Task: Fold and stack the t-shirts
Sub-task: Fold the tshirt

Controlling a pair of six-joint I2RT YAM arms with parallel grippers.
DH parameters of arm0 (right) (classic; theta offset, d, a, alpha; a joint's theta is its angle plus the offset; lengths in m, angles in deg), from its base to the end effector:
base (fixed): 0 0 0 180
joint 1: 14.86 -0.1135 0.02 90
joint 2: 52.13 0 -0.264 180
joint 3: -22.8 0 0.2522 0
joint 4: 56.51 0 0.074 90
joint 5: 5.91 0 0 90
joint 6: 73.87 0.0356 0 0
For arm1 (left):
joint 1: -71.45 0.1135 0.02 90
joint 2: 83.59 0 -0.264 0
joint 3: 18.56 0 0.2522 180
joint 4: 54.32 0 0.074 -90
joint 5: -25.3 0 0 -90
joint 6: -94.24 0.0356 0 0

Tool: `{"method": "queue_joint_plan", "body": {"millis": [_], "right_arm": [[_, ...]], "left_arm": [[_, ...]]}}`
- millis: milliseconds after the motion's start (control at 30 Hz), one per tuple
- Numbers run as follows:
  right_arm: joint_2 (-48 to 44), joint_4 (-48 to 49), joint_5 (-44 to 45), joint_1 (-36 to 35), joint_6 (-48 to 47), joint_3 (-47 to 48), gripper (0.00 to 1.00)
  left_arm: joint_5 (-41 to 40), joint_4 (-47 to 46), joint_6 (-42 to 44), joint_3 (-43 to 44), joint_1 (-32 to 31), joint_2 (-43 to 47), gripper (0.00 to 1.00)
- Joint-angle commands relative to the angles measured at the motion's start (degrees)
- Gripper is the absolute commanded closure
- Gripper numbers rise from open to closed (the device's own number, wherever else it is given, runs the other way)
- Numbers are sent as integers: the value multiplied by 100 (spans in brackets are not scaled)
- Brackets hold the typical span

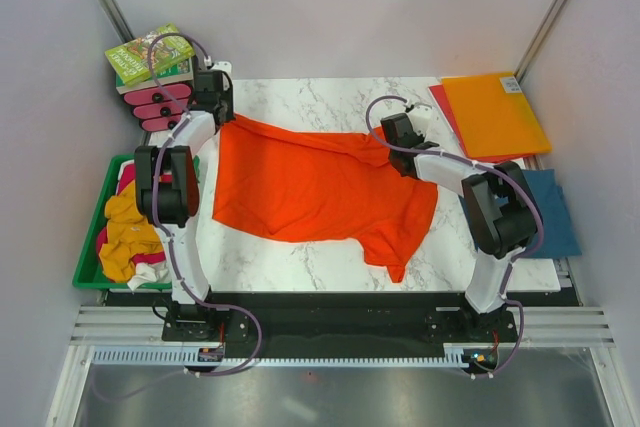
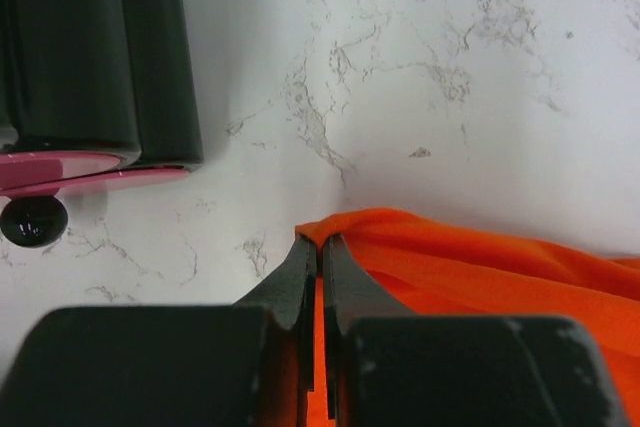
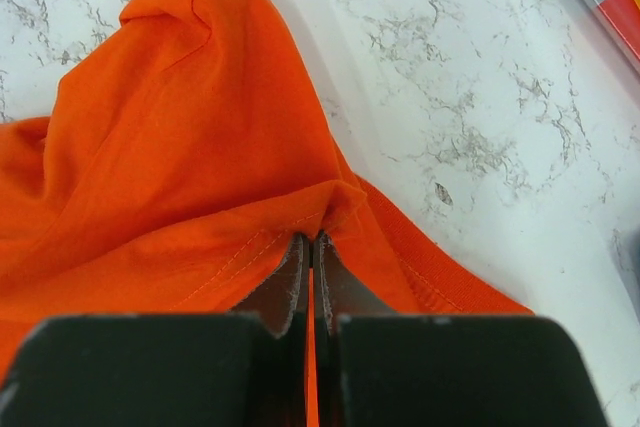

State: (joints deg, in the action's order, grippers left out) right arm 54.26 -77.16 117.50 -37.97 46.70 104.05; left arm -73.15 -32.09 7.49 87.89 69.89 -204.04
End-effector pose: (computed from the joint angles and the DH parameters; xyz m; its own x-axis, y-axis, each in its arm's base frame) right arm 0.3711 0.1371 0.1853 -0.5547 0.2249 -0.8011 0.3573 0.9339 0.0148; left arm 0.4866 -0.0080 0.2155 -0.5950 0.0723 -0.8004 -0.0579 0.9895 0.1324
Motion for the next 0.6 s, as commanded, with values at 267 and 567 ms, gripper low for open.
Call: {"method": "queue_joint_plan", "body": {"millis": [267, 567], "right_arm": [[251, 83, 78, 9, -104, 371, 100], [312, 101, -1, 0, -60, 380, 100]], "left_arm": [[194, -65, -166, 663, 42, -383, 94], [344, -3, -105, 707, 42, -419, 85]]}}
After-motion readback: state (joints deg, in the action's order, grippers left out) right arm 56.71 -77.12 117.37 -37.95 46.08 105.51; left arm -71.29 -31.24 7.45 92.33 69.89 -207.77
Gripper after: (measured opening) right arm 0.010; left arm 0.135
